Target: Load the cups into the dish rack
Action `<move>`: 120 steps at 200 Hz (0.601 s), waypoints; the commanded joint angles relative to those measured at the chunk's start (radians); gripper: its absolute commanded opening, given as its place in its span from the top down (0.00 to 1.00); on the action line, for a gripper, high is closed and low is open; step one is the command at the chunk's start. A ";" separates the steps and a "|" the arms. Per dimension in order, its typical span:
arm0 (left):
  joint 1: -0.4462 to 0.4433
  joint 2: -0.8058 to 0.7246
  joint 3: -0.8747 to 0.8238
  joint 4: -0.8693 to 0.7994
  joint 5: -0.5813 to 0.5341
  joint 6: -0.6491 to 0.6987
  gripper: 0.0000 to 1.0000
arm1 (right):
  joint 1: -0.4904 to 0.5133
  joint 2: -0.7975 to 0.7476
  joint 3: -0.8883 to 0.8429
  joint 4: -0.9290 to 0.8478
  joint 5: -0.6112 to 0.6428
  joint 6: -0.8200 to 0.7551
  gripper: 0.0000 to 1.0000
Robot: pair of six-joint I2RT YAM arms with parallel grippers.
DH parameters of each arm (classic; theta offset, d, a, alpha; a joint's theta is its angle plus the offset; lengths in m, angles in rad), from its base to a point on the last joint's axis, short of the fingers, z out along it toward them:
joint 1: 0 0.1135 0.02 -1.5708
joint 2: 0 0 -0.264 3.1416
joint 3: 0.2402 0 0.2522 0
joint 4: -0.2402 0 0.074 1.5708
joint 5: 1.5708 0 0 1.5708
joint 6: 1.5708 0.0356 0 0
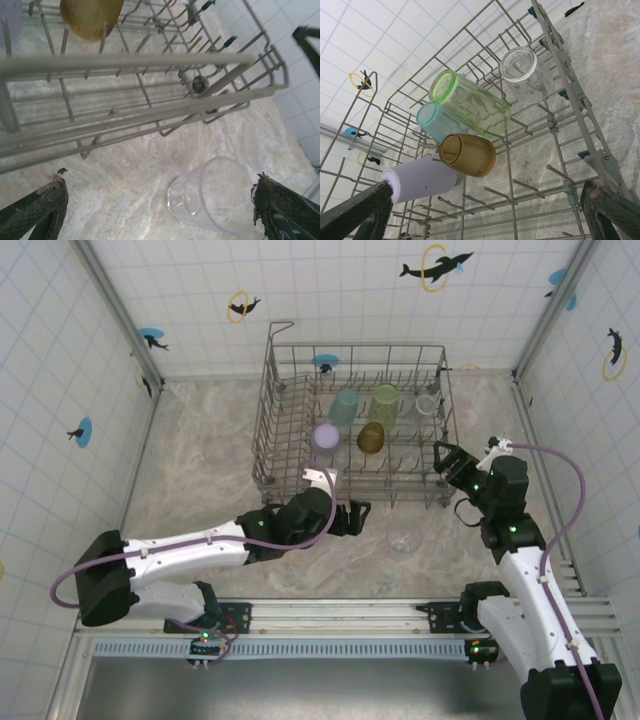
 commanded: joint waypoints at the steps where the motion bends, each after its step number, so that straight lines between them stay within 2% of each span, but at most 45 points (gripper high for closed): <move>1: -0.022 0.035 0.046 -0.045 -0.038 -0.029 0.02 | -0.003 -0.007 -0.019 0.024 0.029 0.003 0.00; 90: -0.093 0.235 0.201 -0.097 0.027 -0.012 0.03 | -0.003 -0.035 -0.027 -0.025 0.068 -0.050 0.00; 120: -0.095 0.296 0.234 -0.104 0.061 -0.026 0.09 | -0.004 -0.060 -0.036 -0.045 0.086 -0.071 0.00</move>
